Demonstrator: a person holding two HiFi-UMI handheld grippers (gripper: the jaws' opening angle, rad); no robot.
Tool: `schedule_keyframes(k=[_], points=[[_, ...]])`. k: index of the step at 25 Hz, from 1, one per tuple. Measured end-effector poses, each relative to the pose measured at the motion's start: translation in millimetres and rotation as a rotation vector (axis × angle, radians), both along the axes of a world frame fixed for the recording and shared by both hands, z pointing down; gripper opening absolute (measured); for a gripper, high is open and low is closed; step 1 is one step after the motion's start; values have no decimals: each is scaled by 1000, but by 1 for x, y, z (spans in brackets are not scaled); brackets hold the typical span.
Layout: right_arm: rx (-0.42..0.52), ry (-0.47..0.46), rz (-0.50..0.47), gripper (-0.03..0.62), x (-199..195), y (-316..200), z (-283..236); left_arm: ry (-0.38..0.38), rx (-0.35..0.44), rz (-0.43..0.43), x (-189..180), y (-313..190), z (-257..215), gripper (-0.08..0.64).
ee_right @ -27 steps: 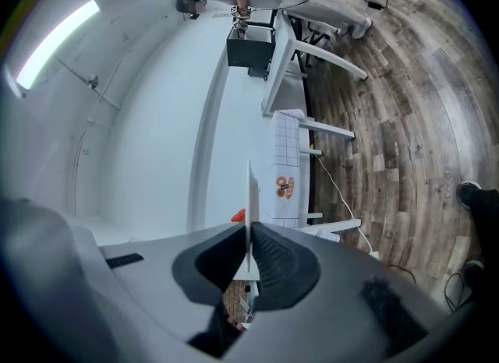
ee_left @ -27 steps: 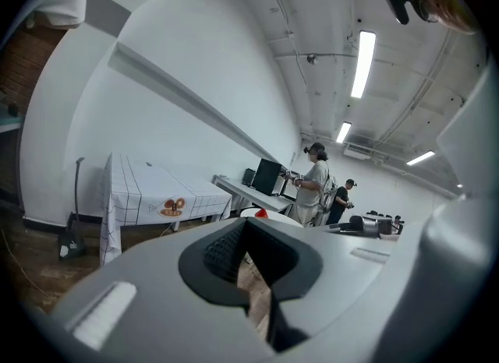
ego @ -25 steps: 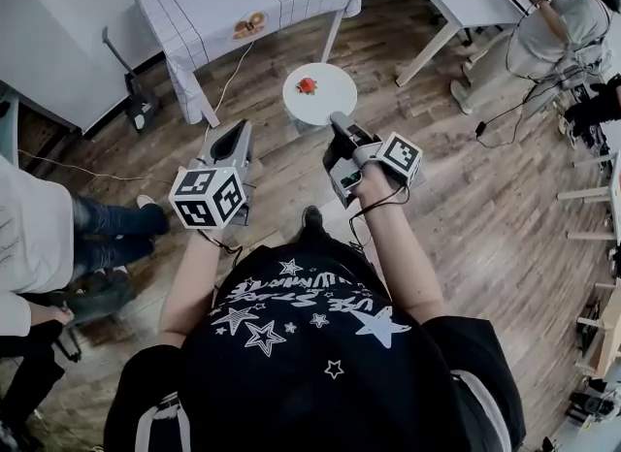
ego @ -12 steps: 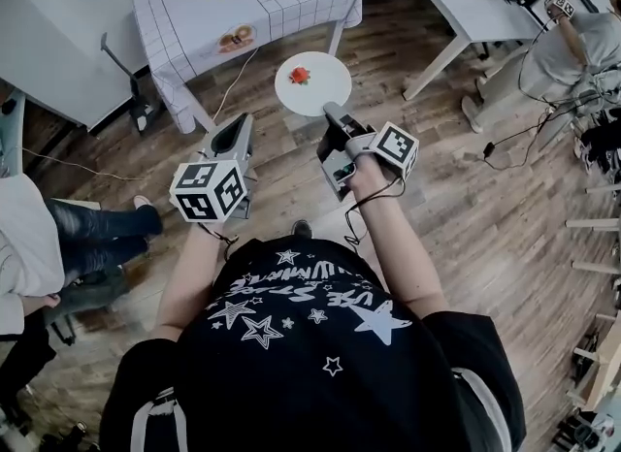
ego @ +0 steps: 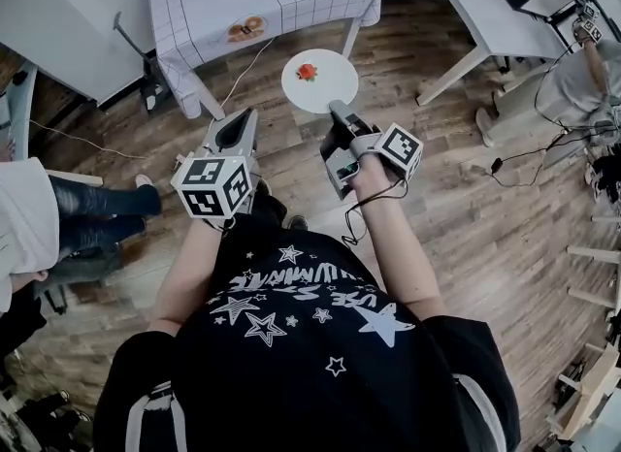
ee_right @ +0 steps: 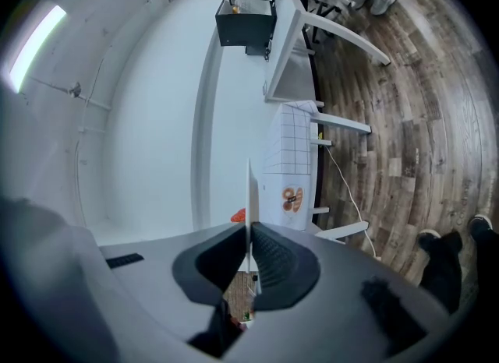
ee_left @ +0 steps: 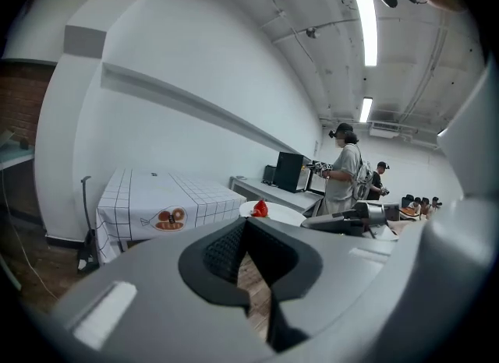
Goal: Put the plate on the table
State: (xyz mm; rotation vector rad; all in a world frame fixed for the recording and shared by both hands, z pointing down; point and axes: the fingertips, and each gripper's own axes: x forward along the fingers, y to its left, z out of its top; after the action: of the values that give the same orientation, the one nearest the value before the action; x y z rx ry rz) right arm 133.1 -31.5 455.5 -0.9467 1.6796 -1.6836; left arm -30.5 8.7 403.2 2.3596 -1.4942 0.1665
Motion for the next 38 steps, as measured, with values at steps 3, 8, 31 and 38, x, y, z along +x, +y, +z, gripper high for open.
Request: schedule_keyframes(k=[3, 8, 31, 38], points=[[-4, 1, 5, 26, 5, -7, 2, 9, 1, -11, 0, -12, 0, 8], [12, 30, 12, 26, 7, -12, 3, 31, 39, 4, 5, -26, -1, 8], [-6, 124, 9, 26, -20, -201, 11, 98, -3, 10, -33, -221, 21, 8], [-23, 145, 53, 26, -9, -268, 9, 94, -33, 61, -29, -295, 27, 8]])
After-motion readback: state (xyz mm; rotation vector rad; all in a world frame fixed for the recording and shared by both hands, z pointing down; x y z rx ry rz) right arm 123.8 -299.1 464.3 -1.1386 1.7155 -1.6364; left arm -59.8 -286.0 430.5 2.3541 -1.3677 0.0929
